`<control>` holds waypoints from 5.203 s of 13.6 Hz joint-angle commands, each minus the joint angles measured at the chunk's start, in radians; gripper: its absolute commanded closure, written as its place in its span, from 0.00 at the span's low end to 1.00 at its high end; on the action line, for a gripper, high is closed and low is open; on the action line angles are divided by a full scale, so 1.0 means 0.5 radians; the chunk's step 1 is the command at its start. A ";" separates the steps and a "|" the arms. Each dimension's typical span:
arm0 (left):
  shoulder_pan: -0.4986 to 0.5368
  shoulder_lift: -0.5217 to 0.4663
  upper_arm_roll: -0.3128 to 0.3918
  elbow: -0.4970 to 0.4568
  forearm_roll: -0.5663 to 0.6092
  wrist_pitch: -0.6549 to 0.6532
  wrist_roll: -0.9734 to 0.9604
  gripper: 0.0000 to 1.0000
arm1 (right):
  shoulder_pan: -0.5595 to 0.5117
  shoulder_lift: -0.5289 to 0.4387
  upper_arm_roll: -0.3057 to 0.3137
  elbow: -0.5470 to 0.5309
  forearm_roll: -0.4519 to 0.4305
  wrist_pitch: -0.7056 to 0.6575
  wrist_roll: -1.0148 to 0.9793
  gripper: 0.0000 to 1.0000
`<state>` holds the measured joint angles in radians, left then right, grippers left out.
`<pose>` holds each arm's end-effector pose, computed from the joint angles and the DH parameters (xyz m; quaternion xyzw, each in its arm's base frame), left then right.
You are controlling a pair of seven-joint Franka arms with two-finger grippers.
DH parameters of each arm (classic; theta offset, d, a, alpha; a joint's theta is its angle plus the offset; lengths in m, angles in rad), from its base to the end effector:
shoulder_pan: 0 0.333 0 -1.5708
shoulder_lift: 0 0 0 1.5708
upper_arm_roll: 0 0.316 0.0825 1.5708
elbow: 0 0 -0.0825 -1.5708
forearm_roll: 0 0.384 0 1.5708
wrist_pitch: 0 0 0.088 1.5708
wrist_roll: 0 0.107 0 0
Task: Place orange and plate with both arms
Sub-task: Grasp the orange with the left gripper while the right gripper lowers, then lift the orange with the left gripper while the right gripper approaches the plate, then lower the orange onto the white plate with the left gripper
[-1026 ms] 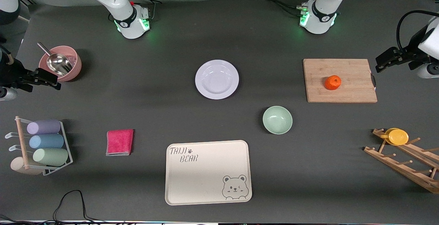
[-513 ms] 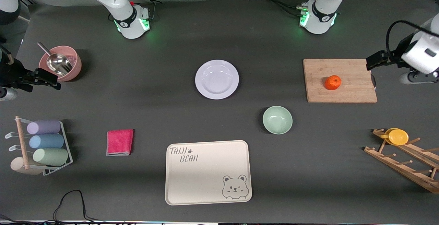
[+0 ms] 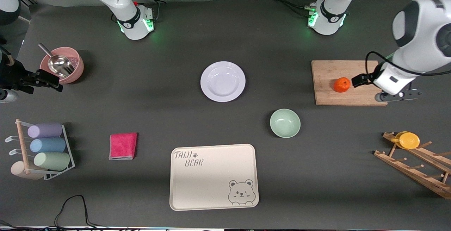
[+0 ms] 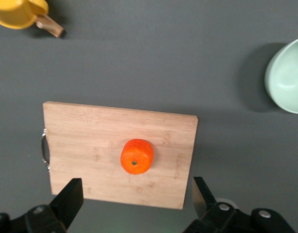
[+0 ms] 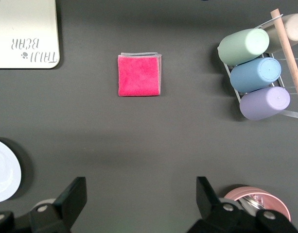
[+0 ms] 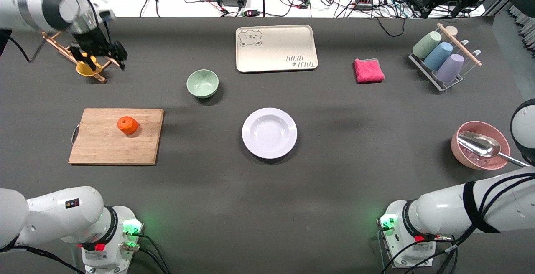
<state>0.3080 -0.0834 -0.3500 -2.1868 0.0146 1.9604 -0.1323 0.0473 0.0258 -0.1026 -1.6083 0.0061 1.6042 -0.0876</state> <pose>0.5004 -0.0217 0.4099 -0.9961 -0.0434 0.0719 0.0271 0.5630 -0.0298 0.5953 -0.9998 -0.0160 0.0147 0.0028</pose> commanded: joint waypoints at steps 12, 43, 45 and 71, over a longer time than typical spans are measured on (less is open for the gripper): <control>0.010 0.231 0.010 -0.888 0.001 1.187 -0.128 0.00 | 0.558 -0.907 0.003 -0.952 -0.003 0.218 0.705 0.00; 0.059 0.054 -0.103 -0.701 0.058 0.658 -0.104 1.00 | 0.783 -0.090 -0.577 -2.290 2.763 0.912 -2.038 0.00; -0.082 -0.069 -0.104 -0.490 -0.157 0.266 -0.094 1.00 | 0.768 0.147 -0.583 -2.275 2.975 0.713 -2.358 0.00; -1.309 0.991 -0.644 0.600 0.351 0.543 -2.701 1.00 | 0.685 0.786 -0.586 -2.027 3.148 0.292 -2.838 0.64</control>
<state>-0.3025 0.3260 -0.6850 -1.9778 0.1282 2.2507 -1.3949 0.3883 0.4106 -0.3941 -2.6254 1.5545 1.7654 -1.4761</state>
